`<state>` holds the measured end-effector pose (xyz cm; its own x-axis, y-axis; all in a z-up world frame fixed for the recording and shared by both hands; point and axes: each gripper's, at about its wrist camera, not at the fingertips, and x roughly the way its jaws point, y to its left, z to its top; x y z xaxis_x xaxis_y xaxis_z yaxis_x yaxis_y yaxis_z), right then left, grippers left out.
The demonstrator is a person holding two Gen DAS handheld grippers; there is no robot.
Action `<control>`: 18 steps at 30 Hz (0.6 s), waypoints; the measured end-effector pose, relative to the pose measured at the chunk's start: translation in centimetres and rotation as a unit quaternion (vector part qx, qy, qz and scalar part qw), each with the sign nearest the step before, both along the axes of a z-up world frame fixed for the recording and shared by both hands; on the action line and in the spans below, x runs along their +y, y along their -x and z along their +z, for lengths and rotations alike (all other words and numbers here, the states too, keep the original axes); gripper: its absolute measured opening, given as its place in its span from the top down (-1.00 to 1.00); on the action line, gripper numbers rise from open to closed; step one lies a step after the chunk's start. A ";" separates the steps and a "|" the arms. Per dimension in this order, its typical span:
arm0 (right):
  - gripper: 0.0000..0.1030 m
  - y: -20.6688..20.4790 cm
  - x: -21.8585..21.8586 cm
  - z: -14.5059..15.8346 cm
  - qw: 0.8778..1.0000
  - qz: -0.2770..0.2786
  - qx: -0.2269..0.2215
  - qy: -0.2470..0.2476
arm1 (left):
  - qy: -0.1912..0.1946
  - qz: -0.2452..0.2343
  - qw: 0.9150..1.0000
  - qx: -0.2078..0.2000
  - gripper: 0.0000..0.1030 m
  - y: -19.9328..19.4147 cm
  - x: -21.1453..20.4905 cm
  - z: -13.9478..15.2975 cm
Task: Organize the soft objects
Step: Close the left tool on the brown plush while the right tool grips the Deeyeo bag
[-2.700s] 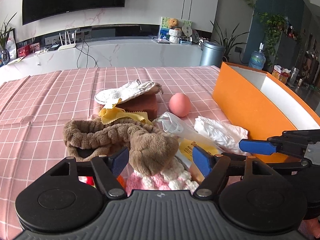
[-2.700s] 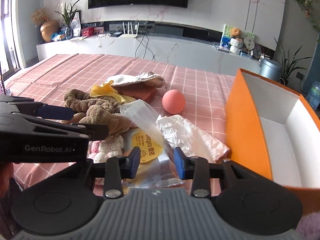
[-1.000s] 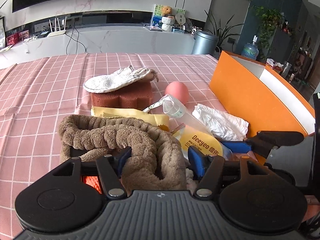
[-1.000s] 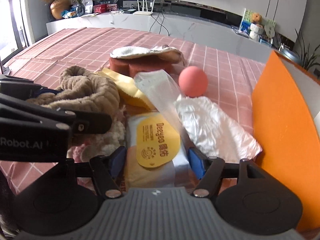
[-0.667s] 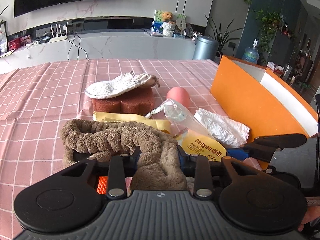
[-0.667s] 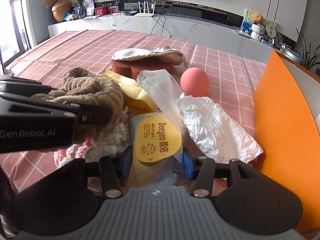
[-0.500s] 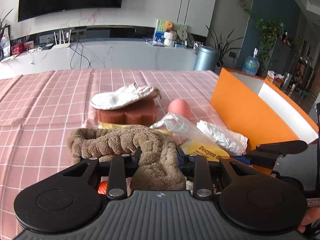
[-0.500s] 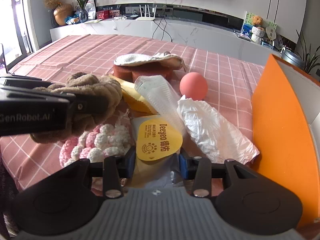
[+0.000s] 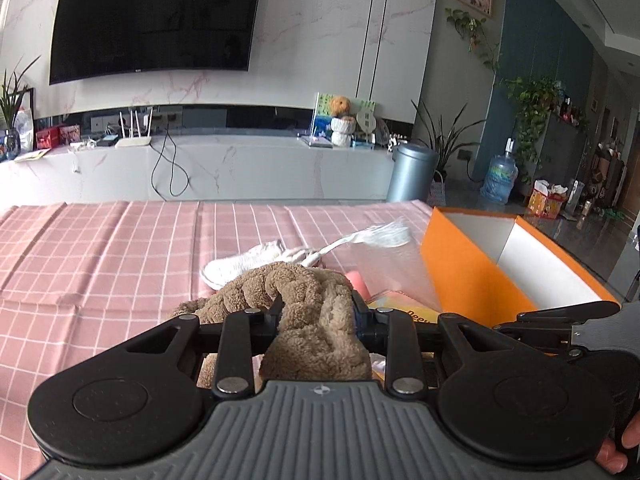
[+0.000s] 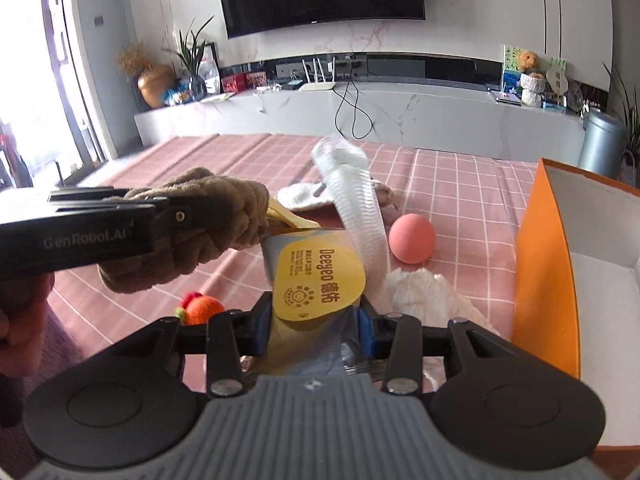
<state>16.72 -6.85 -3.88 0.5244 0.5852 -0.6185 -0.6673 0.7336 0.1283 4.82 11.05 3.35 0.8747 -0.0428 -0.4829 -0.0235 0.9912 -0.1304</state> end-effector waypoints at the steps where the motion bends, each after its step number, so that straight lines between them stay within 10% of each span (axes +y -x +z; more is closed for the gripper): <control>1: 0.19 -0.1 -0.3 0.4 1.000 -0.001 0.006 -0.012 | -0.001 -0.001 1.000 -0.005 0.36 0.1 0.0 0.4; 12: 0.17 0.1 -2.1 2.6 0.999 -0.017 0.002 -0.029 | -0.015 -0.021 0.999 -0.023 0.36 0.9 -1.8 2.2; 18: 0.17 0.2 -1.6 -1.1 0.999 -0.024 0.018 0.033 | -0.014 -0.044 0.999 0.011 0.36 0.4 -3.0 -0.5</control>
<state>16.55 -8.47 -4.95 0.5280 0.5169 -0.6738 -0.6270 0.7724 0.1013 4.37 8.06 2.85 0.8571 -0.1052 -0.5043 0.0610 0.9928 -0.1035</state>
